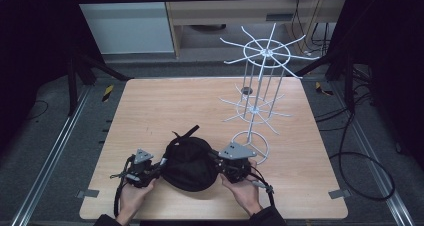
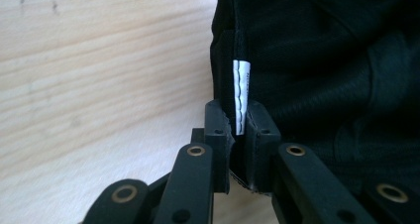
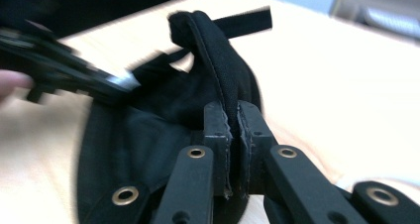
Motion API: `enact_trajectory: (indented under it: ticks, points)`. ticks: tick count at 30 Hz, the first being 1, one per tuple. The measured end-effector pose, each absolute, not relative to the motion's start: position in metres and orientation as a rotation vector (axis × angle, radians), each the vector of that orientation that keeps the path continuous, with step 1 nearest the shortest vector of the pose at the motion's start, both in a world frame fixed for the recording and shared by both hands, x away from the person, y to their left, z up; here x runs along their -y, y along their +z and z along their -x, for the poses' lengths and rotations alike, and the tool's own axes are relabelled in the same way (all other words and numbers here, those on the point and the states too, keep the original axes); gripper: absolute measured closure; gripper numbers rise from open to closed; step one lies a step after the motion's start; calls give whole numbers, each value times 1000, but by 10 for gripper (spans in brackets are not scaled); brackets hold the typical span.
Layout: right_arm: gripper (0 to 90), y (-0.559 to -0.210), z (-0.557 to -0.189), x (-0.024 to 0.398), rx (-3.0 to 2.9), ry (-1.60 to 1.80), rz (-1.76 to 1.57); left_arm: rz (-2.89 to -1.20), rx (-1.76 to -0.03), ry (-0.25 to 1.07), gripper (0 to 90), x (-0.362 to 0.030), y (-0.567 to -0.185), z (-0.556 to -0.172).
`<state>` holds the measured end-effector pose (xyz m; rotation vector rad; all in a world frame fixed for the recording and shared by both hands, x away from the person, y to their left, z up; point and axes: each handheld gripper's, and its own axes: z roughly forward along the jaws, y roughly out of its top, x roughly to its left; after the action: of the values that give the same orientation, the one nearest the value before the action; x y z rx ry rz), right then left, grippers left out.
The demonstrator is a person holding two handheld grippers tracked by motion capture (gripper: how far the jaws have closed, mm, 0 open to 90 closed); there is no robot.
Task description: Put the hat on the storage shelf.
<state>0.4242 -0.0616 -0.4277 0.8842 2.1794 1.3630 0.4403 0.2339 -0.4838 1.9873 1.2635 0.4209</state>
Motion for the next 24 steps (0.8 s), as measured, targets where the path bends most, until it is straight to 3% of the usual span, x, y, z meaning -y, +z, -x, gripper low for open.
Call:
enact_trajectory:
  ticks: [8, 24]
  points:
    - [845, -432, -412, 46, -2263, 1394, -756, -1899, -1272, 399, 816, -229, -489, -461]
    - [846, -455, -411, 62, -2239, 1284, -898, -1894, -1229, 348, 750, -235, -483, -463]
